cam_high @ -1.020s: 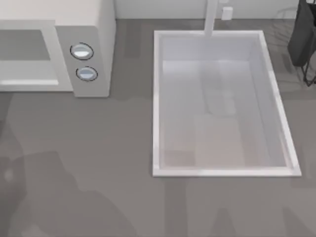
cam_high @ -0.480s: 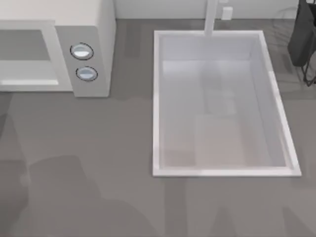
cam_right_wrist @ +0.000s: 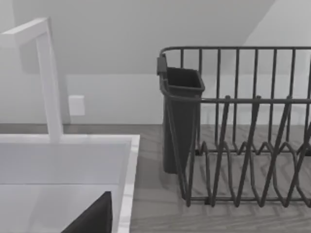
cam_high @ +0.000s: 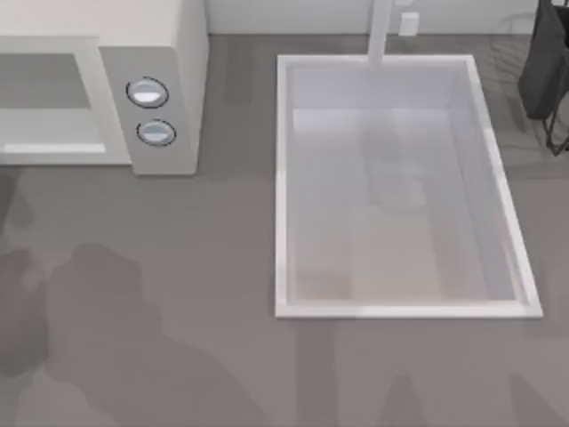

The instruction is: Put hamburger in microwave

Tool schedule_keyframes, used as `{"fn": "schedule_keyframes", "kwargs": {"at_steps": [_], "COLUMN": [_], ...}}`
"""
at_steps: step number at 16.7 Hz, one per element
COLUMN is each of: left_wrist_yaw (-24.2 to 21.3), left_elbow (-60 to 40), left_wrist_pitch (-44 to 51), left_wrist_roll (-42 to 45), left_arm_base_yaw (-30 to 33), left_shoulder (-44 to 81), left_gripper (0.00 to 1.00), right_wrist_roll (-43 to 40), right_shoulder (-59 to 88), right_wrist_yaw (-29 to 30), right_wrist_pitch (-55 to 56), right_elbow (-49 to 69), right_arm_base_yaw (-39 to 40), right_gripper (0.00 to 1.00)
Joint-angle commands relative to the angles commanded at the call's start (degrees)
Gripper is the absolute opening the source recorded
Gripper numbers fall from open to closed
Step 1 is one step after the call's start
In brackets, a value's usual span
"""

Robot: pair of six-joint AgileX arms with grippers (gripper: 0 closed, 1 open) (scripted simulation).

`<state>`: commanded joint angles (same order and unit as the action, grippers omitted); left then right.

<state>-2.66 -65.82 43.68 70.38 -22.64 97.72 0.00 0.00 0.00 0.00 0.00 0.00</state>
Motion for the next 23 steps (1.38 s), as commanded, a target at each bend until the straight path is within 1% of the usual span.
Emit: {"fn": "schedule_keyframes", "kwargs": {"at_steps": [3, 7, 11, 14, 16, 18, 20, 23], "left_wrist_yaw": [-2.0, -4.8, -7.4, -9.0, -9.8, -10.4, -10.7, -10.8], "left_elbow": [2.6, 7.8, 14.1, 18.1, 19.9, 20.8, 21.3, 21.3], "left_wrist_pitch": [-15.8, -40.3, -65.0, -80.4, -87.8, -92.9, -95.5, -95.9], "left_wrist_roll": [-10.5, -26.5, -42.8, -53.2, -58.6, -62.5, -64.5, -64.9], "left_arm_base_yaw": [0.3, 1.8, 4.5, 6.9, 8.4, 9.7, 10.4, 10.6], "left_shoulder": [3.6, 9.1, 14.3, 17.3, 18.6, 19.3, 19.6, 19.7], "left_gripper": [0.00, 0.00, 0.00, 0.00, 0.00, 0.00, 0.00, 0.00], "right_wrist_roll": [0.0, 0.0, 0.0, 0.0, 0.0, 0.0, 0.0, 0.0], "right_shoulder": [0.0, 0.0, 0.0, 0.0, 0.0, 0.0, 0.0, 0.0], "right_wrist_yaw": [0.0, 0.0, 0.0, 0.0, 0.0, 0.0, 0.0, 0.0], "right_wrist_pitch": [0.0, 0.0, 0.0, 0.0, 0.0, 0.0, 0.0, 0.0], "right_elbow": [0.0, 0.0, 0.0, 0.0, 0.0, 0.0, 0.0, 0.0], "right_arm_base_yaw": [0.0, 0.0, 0.0, 0.0, 0.0, 0.0, 0.0, 0.0], "right_gripper": [1.00, 1.00, 1.00, 1.00, 1.00, 1.00, 1.00, 1.00]}}
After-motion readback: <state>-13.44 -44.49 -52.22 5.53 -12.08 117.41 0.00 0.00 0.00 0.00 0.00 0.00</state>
